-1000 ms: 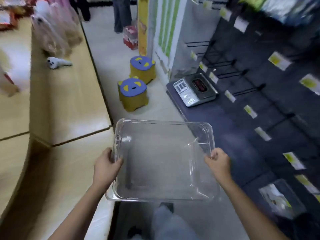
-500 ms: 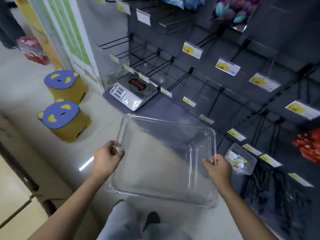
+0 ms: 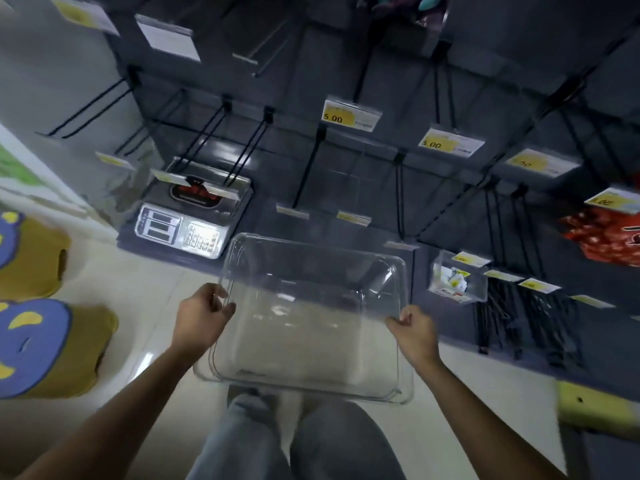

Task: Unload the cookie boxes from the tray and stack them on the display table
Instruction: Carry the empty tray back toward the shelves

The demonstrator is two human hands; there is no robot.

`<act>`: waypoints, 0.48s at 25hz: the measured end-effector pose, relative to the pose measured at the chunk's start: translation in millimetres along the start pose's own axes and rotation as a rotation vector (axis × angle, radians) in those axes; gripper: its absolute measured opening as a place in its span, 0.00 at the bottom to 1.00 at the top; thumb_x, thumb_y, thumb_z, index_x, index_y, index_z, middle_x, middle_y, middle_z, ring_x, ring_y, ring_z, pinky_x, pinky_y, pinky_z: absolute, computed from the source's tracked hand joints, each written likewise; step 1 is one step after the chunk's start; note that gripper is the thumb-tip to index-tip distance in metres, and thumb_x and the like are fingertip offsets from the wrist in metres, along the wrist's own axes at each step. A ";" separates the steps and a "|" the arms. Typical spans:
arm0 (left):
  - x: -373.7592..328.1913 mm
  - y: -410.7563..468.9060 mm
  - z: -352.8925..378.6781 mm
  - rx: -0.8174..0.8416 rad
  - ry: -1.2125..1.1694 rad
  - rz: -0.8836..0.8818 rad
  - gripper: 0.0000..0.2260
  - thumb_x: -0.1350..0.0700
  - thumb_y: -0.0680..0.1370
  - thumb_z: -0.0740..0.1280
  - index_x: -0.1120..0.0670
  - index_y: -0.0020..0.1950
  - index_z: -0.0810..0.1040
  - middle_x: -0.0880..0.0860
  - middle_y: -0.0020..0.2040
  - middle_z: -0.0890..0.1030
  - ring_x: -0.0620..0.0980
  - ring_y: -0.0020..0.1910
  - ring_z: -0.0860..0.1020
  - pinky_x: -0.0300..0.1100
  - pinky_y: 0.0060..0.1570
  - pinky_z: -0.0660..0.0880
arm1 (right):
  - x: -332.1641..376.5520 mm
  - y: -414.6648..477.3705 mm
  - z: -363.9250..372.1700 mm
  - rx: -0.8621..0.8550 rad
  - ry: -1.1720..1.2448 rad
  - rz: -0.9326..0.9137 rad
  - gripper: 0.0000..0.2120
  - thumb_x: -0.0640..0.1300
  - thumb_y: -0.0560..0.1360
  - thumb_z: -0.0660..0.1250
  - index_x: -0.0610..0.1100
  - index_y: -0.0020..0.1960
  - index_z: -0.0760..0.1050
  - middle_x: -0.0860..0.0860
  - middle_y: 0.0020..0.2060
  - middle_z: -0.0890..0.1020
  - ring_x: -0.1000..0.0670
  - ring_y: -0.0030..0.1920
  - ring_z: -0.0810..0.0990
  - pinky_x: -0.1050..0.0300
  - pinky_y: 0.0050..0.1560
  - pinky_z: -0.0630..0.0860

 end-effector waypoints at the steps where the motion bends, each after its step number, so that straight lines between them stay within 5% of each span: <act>1: 2.4 13.7 -0.2 0.014 0.013 0.005 0.06 0.58 0.72 0.70 0.55 0.46 0.75 0.57 0.32 0.80 0.52 0.32 0.77 0.36 0.31 0.68 | 3.2 6.7 9.9 0.011 -0.008 0.014 0.18 0.38 0.68 0.70 0.45 0.30 0.62 0.49 0.25 0.67 0.49 0.29 0.65 0.55 0.31 0.62; 12: 77.2 170.3 129.2 0.112 0.084 0.056 0.10 0.56 0.73 0.68 0.58 0.51 0.73 0.56 0.38 0.79 0.57 0.40 0.76 0.43 0.40 0.68 | -62.5 136.2 138.2 -0.029 -0.078 0.043 0.19 0.38 0.70 0.69 0.45 0.29 0.60 0.50 0.24 0.66 0.53 0.27 0.64 0.59 0.30 0.63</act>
Point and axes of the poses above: each hand's wrist, its own y-axis towards the middle knuckle, its own z-axis out of the palm, x = y × z, the point moved 2 cm from there along y, towards the middle knuckle
